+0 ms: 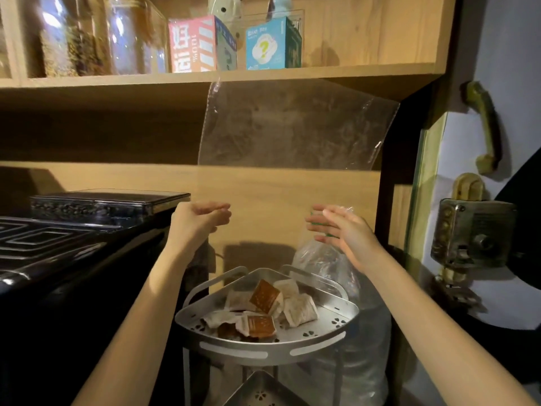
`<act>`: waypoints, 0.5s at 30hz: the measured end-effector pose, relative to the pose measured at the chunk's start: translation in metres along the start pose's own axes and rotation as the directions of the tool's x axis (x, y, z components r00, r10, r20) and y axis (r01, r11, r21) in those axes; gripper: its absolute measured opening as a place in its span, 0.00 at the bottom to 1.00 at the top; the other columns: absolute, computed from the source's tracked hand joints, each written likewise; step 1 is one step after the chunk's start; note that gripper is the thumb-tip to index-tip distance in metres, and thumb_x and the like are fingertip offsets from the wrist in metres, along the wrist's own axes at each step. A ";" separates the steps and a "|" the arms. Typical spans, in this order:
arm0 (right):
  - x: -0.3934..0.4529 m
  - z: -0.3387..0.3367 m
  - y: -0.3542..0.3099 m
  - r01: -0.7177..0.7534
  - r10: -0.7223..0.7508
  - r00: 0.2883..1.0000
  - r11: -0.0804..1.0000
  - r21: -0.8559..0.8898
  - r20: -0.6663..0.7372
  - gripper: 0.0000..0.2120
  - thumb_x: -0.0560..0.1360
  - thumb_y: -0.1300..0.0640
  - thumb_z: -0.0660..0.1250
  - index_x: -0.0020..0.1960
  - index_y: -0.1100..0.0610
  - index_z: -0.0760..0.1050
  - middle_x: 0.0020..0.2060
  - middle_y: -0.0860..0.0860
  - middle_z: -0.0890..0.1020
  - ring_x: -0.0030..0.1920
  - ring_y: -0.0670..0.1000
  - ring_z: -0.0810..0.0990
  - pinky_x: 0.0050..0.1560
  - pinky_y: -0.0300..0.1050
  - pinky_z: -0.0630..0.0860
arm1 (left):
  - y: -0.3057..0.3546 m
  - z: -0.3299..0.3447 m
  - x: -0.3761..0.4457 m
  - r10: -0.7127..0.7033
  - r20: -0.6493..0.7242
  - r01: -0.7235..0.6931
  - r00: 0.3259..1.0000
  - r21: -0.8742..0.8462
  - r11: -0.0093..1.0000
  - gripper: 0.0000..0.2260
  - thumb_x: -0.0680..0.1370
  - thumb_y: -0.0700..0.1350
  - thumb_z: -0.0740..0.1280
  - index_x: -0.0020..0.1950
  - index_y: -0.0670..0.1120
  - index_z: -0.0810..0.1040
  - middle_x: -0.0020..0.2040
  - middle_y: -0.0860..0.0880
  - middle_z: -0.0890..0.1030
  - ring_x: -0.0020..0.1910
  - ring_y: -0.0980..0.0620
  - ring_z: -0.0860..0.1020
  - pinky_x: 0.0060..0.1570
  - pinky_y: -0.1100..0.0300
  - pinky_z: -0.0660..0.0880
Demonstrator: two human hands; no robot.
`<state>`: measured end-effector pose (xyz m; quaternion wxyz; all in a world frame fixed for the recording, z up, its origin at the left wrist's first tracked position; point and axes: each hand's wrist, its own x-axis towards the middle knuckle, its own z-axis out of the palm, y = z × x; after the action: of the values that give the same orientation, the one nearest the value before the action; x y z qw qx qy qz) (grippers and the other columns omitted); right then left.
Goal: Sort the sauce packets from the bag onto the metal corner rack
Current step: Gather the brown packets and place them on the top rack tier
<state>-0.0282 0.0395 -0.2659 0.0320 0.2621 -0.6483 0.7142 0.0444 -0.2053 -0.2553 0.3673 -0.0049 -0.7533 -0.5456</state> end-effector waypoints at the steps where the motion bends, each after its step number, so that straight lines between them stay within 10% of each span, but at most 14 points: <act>1: 0.000 -0.002 -0.006 0.010 -0.010 1.000 1.000 -0.008 0.002 0.12 0.80 0.61 0.55 0.54 0.55 0.76 0.46 0.55 0.83 0.46 0.51 0.82 0.49 0.45 0.77 | 0.005 -0.002 0.000 -0.022 0.027 0.023 0.999 -0.043 0.999 0.07 0.75 0.41 0.66 0.50 0.44 0.82 0.43 0.47 0.84 0.43 0.52 0.82 0.48 0.56 0.78; 15: -0.029 -0.034 -0.051 0.078 -0.072 0.995 0.993 -0.086 0.074 0.08 0.75 0.64 0.63 0.50 0.58 0.79 0.41 0.56 0.86 0.40 0.53 0.84 0.43 0.47 0.82 | 0.045 -0.030 -0.009 0.098 0.361 0.000 0.927 -0.262 0.965 0.10 0.77 0.43 0.61 0.54 0.48 0.79 0.38 0.46 0.86 0.38 0.49 0.84 0.43 0.57 0.80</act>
<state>0.0050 0.0878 -0.2325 0.0476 0.3097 -0.6697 0.6733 0.0858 -0.2081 -0.2200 0.2283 -0.1744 -0.7315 -0.6184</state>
